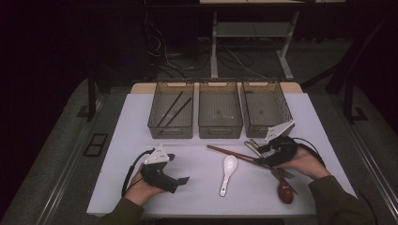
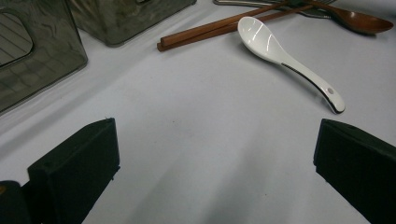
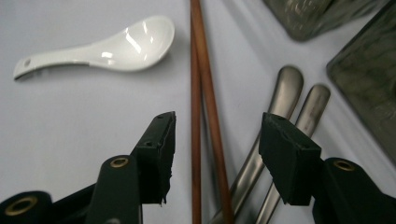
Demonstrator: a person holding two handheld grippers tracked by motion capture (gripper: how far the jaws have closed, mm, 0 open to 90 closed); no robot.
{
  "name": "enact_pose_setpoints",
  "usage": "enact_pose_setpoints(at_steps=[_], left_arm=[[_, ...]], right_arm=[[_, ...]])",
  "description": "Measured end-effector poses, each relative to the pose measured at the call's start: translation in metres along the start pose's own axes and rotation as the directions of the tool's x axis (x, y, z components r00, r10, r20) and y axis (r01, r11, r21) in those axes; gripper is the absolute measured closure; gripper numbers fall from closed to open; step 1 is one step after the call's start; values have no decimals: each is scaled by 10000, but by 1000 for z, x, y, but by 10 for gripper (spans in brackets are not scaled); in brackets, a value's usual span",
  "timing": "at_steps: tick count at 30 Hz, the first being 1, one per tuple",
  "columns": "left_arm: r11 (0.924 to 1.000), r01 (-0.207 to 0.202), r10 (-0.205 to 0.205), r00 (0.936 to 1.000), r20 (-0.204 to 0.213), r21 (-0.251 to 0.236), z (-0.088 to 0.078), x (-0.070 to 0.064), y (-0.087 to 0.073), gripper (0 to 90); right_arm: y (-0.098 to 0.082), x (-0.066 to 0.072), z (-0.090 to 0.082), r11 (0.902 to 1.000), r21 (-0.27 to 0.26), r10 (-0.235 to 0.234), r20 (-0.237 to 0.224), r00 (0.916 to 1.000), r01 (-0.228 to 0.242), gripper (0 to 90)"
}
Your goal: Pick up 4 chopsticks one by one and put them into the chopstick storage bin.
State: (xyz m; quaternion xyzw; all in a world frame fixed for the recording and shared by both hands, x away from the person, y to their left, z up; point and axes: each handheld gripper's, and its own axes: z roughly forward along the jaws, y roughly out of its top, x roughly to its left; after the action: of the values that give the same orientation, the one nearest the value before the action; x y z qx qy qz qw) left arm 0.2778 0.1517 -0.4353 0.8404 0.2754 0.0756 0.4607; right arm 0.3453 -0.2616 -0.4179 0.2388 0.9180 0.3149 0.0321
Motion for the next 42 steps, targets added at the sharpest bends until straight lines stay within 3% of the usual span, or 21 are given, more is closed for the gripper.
enact_pose_setpoints(at_steps=[5,9,14,31,42], left_arm=[[10000,4,-4,10000,20,3,0,0,0,0],[10000,-3,3,10000,38,0,0,0,0,0],[10000,-22,22,10000,32,-3,0,1,-1,0],[10000,-29,29,10000,38,36,0,1,-1,0],[10000,-5,5,10000,41,49,1,1,-2,0]], right_arm=[[12,-5,5,9996,-210,180,-52,9998,-182,483],[19,-9,13,9995,-101,-302,-24,9995,302,547],[24,-10,22,9984,-42,-566,-268,9980,565,633],[21,-9,38,9957,380,-834,-372,9958,848,772],[17,-9,39,9937,198,-1099,-178,9938,1102,828]])
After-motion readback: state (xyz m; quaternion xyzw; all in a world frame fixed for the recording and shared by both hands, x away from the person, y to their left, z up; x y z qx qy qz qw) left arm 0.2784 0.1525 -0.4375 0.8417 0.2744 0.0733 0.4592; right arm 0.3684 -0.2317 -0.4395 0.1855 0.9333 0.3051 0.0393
